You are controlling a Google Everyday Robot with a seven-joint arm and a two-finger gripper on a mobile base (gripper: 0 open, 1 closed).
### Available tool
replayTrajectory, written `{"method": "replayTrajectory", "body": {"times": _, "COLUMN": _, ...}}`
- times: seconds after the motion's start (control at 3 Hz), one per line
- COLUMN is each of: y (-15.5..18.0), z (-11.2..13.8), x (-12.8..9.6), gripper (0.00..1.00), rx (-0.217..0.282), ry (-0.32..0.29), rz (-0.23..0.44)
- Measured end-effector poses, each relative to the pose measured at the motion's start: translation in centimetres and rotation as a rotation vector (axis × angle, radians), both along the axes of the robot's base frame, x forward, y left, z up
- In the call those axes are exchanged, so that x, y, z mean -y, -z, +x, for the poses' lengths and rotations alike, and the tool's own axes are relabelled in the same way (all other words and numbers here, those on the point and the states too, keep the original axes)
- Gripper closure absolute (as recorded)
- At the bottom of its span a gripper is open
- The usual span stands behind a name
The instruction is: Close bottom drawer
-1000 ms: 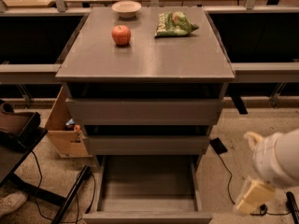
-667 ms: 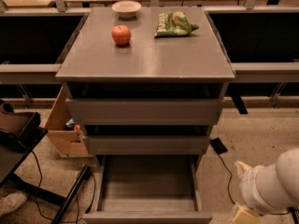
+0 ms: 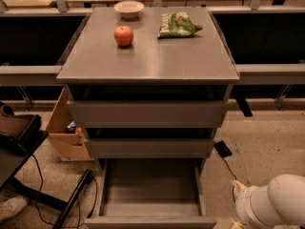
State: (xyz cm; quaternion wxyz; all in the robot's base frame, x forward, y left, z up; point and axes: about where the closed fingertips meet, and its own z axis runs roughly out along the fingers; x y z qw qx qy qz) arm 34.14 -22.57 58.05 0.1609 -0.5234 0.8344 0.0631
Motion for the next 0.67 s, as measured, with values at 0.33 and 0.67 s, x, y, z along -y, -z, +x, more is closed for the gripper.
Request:
{"method": "replayTrajectory", "body": {"times": 0.33, "y": 2.7, "z": -0.3, "x": -1.0, "gripper": 0.00, "rx": -0.007, "ry": -0.008, "rz": -0.055}}
{"method": "replayTrajectory", "body": {"times": 0.67, "y": 9.1, "z": -1.3, "x": -2.8, "gripper": 0.00, "rx": -0.036, "ry": -0.079, "rz": -0.093}}
